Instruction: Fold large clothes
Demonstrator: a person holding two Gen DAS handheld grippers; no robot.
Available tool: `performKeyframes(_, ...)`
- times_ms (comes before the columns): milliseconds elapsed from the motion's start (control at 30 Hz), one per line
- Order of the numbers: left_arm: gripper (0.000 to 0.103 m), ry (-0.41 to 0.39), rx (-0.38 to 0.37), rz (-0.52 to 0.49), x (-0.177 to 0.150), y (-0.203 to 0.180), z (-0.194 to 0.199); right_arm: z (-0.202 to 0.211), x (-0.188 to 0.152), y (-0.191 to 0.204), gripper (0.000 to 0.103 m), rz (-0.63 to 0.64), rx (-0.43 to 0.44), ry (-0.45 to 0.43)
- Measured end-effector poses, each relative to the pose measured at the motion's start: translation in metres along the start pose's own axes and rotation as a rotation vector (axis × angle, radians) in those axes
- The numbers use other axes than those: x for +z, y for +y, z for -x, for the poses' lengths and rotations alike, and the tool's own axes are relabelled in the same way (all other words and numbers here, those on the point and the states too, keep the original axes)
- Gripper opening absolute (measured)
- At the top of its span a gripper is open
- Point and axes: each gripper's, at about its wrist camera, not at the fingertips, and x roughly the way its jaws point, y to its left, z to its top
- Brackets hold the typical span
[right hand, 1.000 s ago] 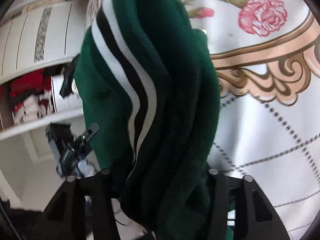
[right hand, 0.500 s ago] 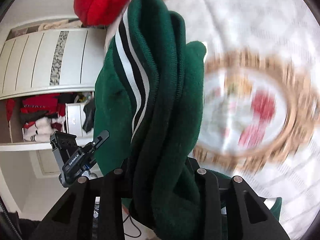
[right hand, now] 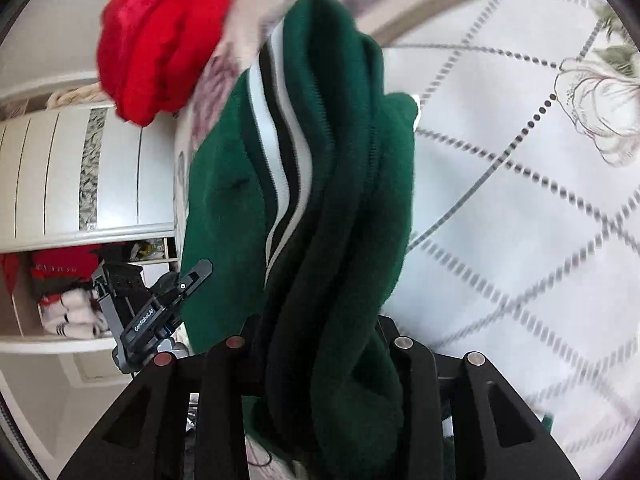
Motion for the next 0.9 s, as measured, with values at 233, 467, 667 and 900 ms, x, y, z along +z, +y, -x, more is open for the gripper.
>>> performKeyframes(233,0.072,0.025,0.123,-0.028,-0.014,-0.011,0.023,-0.002,-0.013,0.037,0.075,0.085,-0.292,0.005)
performKeyframes(467,0.103,-0.114,0.39,-0.251,-0.072,-0.065,0.081,0.006,-0.095,0.124,0.103,0.27,-0.798,-0.169)
performKeyframes(667,0.103,-0.191,0.389,-0.301,-0.123,-0.1,0.158,0.032,-0.182,0.166,0.103,0.249,-0.917,-0.292)
performKeyframes(900,0.103,-0.24,0.354,-0.321,-0.169,-0.147,0.263,0.1,-0.28,0.246,0.103,0.212,-0.973,-0.446)
